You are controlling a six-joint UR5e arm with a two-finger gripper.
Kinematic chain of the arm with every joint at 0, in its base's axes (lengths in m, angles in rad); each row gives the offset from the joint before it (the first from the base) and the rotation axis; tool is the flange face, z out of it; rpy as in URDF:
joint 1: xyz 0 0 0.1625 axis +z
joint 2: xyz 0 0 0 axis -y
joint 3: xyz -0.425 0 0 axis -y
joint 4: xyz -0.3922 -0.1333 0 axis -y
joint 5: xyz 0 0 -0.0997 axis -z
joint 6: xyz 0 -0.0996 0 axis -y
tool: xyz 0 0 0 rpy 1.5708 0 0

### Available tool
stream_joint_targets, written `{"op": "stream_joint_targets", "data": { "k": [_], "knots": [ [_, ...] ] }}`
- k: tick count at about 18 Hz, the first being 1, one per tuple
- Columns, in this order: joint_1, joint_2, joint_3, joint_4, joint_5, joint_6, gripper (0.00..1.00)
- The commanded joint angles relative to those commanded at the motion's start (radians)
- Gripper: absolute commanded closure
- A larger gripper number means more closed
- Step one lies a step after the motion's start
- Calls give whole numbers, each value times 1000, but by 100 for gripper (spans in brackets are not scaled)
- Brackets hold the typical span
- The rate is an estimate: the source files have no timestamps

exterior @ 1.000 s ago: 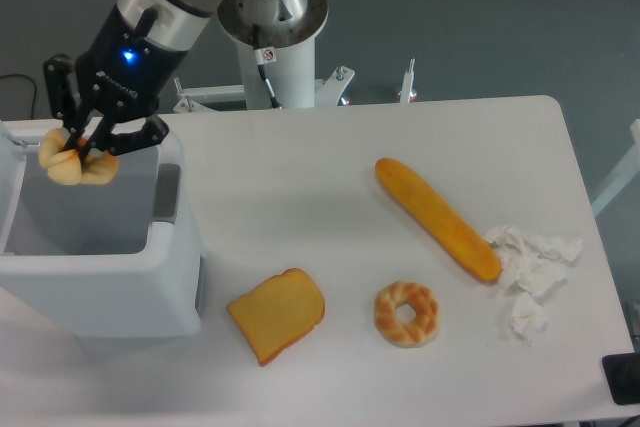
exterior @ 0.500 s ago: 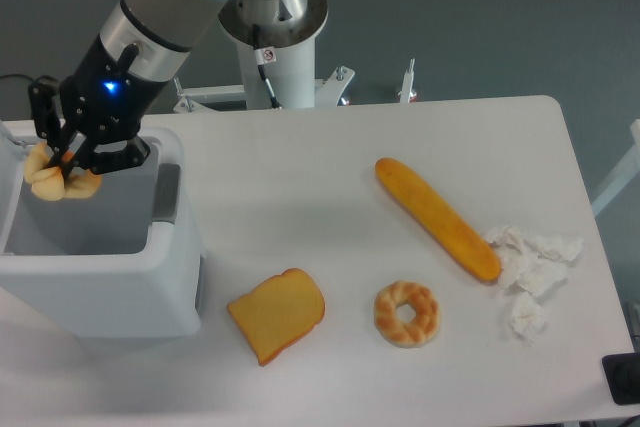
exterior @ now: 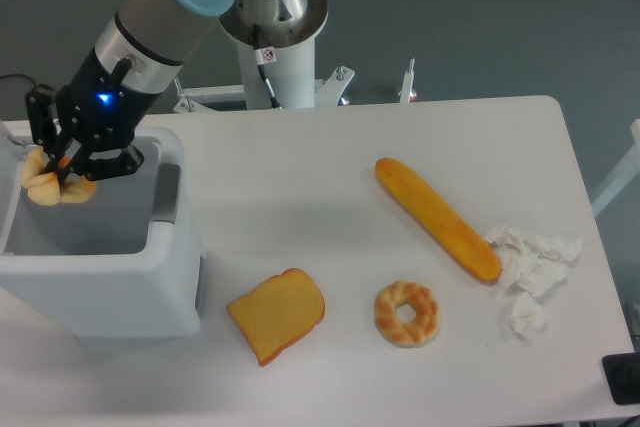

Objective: Place the round bread in the trash can
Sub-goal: 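Lower the bun into the trash bin opening, then open the gripper to release the bun into the bin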

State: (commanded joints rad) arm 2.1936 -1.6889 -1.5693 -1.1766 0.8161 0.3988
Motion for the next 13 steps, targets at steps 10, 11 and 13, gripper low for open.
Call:
{"op": "stream_joint_targets", "data": {
  "k": [10,11,13],
  "knots": [
    [2,-2,0,2,5,2,39],
    [2,2,0,2,5,2,38],
    [6,6,2,2,5,2,38]
  ]
}}
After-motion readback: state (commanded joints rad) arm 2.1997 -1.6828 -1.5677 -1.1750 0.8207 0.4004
